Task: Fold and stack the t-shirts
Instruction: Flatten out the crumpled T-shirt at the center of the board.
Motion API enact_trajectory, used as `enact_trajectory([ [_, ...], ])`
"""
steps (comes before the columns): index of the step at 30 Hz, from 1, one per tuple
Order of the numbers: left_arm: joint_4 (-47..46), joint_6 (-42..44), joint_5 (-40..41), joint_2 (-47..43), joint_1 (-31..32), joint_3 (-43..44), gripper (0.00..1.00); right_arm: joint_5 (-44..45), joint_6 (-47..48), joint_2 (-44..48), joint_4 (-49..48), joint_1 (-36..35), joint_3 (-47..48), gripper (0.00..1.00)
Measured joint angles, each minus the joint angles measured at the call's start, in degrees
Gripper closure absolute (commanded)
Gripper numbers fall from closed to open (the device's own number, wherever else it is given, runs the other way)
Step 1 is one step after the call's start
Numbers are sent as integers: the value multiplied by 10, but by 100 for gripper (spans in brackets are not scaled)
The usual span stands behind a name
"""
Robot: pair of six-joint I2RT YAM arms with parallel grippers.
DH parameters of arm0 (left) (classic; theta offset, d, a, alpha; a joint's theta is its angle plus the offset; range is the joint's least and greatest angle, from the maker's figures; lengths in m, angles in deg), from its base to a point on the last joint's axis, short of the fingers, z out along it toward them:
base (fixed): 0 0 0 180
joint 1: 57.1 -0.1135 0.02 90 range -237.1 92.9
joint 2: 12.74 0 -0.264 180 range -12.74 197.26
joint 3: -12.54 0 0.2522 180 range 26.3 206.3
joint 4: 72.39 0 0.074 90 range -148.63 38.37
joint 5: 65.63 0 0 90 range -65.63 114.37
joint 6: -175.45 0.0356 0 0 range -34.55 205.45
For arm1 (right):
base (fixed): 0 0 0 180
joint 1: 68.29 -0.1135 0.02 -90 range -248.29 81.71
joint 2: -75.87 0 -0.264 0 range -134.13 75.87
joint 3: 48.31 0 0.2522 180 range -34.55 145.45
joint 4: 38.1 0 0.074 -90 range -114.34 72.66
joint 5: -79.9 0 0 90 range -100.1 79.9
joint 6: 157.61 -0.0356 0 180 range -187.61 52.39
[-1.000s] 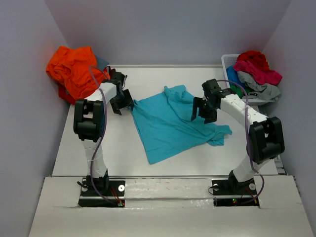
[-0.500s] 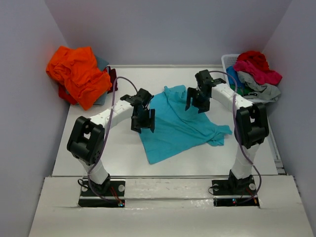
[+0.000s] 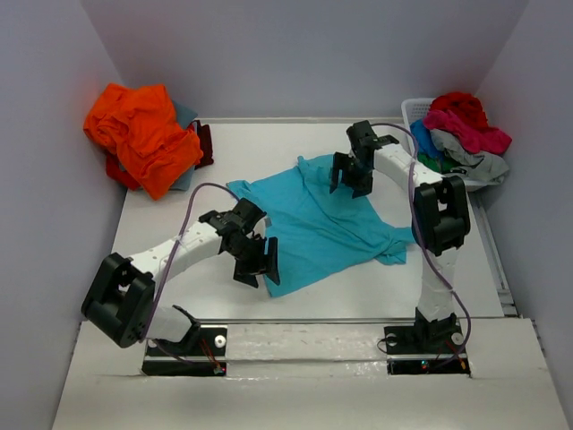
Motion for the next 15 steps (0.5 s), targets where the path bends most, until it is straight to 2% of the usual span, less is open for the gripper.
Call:
enact_trajectory([
  [7,-57,-36,-91,-13,0,-87,26,-6,0,-2,0,0,0,21],
  [15,-148,-61,-141,8,0,-112,26,-15,0,0,0,0,-2,21],
])
